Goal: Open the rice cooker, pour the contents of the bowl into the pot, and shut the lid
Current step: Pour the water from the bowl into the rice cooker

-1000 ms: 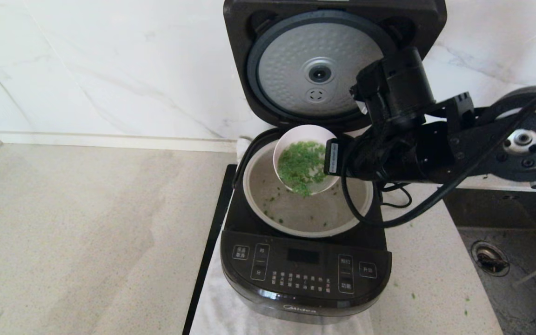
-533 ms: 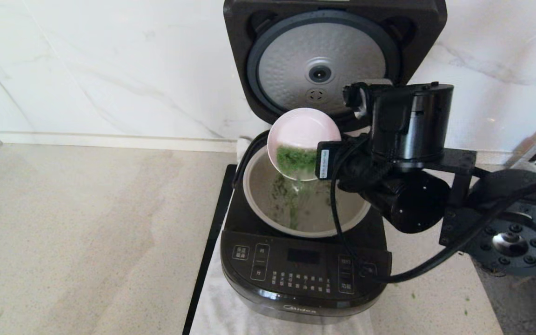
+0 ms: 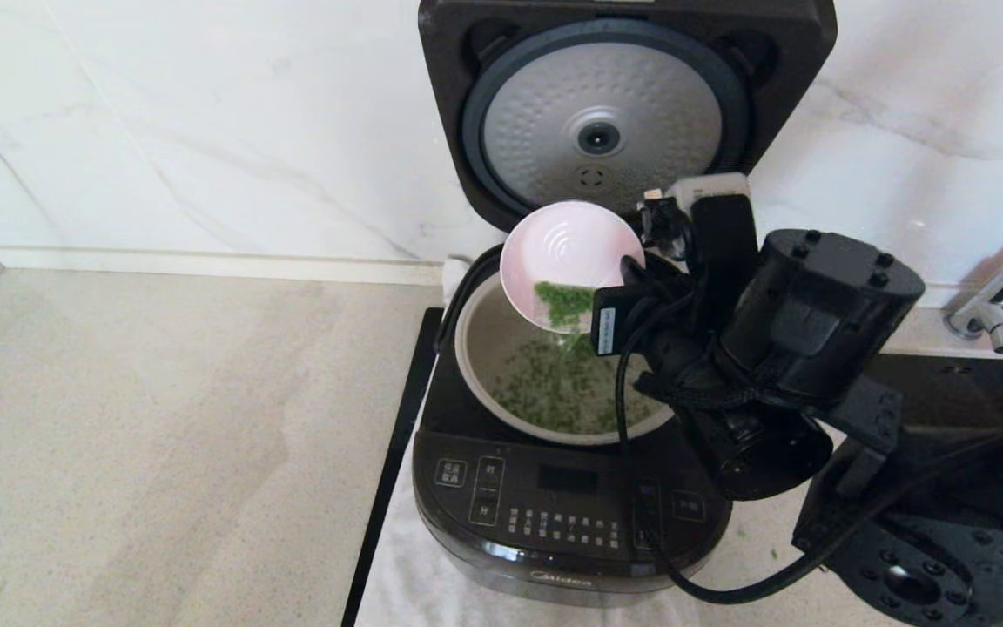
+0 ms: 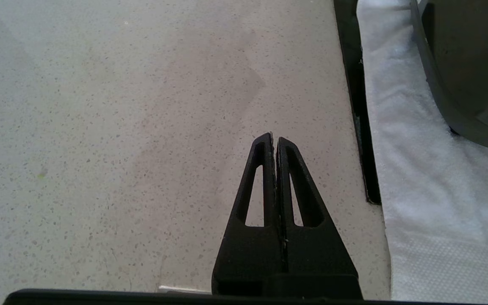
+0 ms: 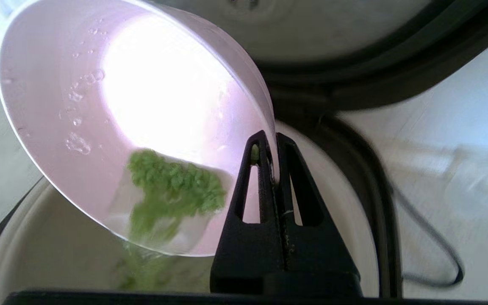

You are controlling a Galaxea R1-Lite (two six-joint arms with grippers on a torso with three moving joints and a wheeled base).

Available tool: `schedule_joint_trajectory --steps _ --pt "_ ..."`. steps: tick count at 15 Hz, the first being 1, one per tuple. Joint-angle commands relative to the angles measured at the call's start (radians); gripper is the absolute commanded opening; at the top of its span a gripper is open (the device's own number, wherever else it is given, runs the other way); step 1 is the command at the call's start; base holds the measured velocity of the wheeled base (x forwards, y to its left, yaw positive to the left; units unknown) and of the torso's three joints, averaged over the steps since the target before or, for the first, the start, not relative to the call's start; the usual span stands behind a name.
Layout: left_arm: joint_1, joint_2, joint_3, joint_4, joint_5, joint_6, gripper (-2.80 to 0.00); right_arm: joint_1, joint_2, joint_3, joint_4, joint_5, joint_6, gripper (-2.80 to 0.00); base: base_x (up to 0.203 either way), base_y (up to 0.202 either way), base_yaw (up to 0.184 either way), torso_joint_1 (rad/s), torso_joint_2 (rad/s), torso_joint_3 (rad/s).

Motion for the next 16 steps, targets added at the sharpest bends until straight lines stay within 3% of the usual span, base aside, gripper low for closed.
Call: schedule_joint_trajectory --steps 1,3,16 --pt "0.0 -0.001 0.002 0.0 0.0 0.0 -2.8 0.002 0.076 0.067 -0.256 -0.006 -0.097 -2.8 0.0 0.0 0.0 0.0 0.0 0.0" --pt "0.0 -0.001 0.002 0.0 0.0 0.0 -2.8 0.002 0.138 0.116 -0.436 -0.006 -0.195 -2.8 0.0 0.0 0.0 0.0 0.0 0.0" --pt "0.0 -0.001 0.002 0.0 0.0 0.0 -2.8 0.057 0.118 0.035 -0.451 -0.016 -0.308 -2.8 0.0 0.0 0.0 0.0 0.0 0.0"
